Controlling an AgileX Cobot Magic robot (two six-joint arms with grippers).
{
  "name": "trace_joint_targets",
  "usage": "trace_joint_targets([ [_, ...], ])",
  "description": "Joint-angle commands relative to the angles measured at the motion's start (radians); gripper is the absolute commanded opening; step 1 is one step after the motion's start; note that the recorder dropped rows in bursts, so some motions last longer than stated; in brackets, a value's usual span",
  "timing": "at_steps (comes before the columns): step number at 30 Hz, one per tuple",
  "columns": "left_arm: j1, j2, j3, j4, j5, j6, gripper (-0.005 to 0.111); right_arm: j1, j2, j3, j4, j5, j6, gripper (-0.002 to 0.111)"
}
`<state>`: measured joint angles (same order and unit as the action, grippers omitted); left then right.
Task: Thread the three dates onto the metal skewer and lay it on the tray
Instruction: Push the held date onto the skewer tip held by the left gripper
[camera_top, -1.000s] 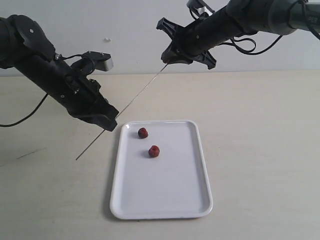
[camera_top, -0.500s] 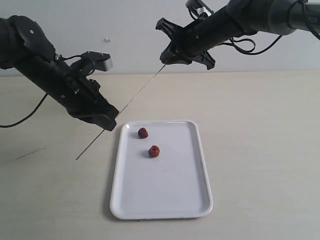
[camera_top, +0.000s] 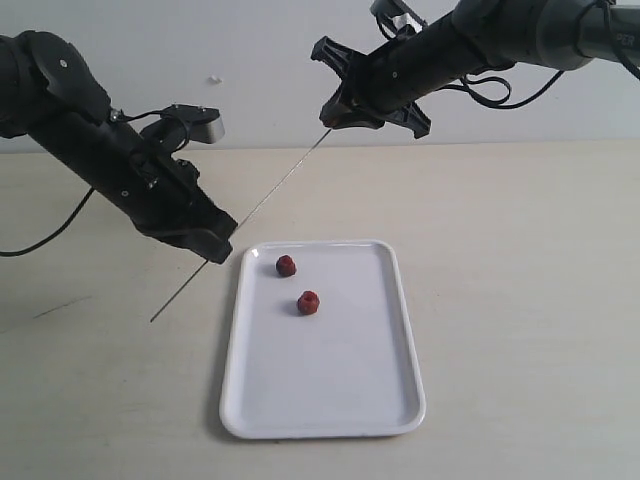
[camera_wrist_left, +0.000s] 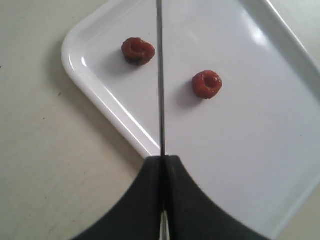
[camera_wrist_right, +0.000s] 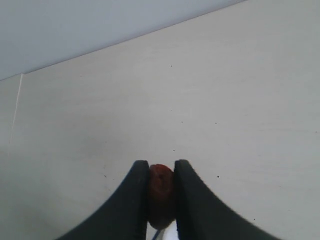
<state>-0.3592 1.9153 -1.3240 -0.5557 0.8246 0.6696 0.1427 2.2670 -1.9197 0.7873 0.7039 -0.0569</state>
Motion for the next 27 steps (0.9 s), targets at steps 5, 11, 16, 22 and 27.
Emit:
trace_joint_targets([
  [5, -0.001, -0.036, -0.002, 0.002, 0.029, -0.005, 0.0, -0.006, -0.008, -0.006, -0.015, -0.001, -0.013, 0.013],
  [11, -0.001, -0.036, 0.007, 0.0, -0.009, -0.001, 0.0, -0.006, -0.008, -0.006, -0.015, 0.006, -0.013, 0.013],
  [16, -0.001, -0.036, 0.008, 0.0, 0.005, -0.001, 0.0, -0.006, -0.008, -0.006, -0.015, 0.006, -0.013, 0.013],
  [22, -0.001, -0.036, 0.01, 0.0, 0.017, -0.001, 0.0, -0.006, -0.008, -0.006, -0.013, 0.004, -0.013, 0.013],
  [27, -0.001, -0.036, 0.01, 0.0, 0.017, -0.001, 0.0, -0.006, -0.008, -0.006, -0.009, 0.004, -0.013, 0.013],
])
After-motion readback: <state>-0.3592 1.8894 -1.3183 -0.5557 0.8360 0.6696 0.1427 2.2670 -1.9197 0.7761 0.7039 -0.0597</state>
